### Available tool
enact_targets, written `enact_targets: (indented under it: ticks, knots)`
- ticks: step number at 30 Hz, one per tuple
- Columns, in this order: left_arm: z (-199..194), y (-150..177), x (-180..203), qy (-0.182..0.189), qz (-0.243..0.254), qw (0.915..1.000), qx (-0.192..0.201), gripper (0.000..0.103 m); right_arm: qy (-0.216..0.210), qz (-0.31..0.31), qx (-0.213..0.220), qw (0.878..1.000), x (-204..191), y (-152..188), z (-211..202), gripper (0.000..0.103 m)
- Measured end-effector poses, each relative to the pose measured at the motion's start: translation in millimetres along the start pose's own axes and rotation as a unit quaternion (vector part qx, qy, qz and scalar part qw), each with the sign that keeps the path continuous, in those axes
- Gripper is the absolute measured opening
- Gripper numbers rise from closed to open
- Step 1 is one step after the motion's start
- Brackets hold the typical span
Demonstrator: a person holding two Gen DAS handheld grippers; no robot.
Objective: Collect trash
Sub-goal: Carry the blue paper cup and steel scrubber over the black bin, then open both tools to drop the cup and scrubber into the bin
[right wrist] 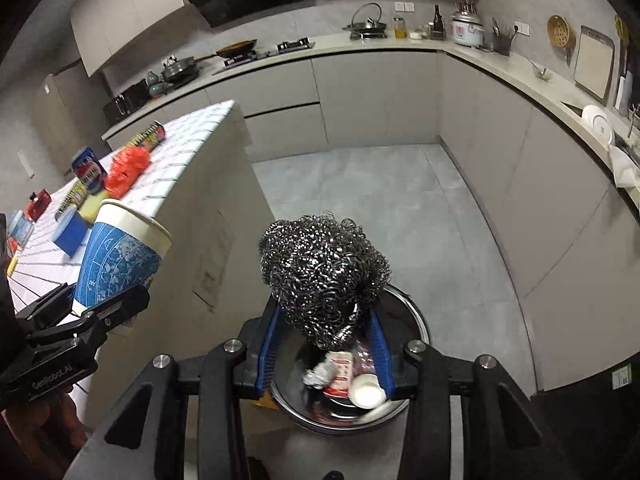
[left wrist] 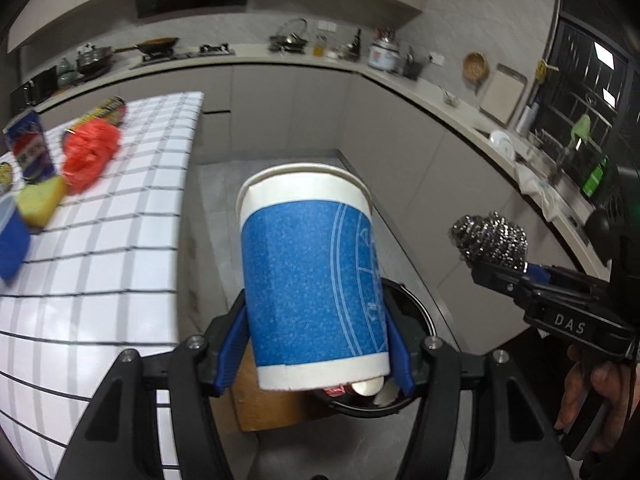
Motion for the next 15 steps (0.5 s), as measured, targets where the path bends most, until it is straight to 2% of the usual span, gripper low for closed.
enact_targets:
  ticks: [5, 15]
  knots:
    - [28, 20, 22, 0.000, 0.006, 0.9993, -0.036, 0.061, -0.003, -0.024, -0.027, 0.999, 20, 28, 23, 0.043]
    - [76, 53, 47, 0.004, -0.022, 0.9947, -0.100, 0.061, -0.023, -0.088, -0.086, 0.992, 30, 75, 79, 0.043]
Point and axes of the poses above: each gripper's, at about its wrist camera, not at the fingertips, and z roughly the way its jaws point, x to its right, y to its underside, the point moved 9 cm from there along z, roughly the way its jaws point, and after that the axes turned 9 degrees about -z, right-handed, at the moved point
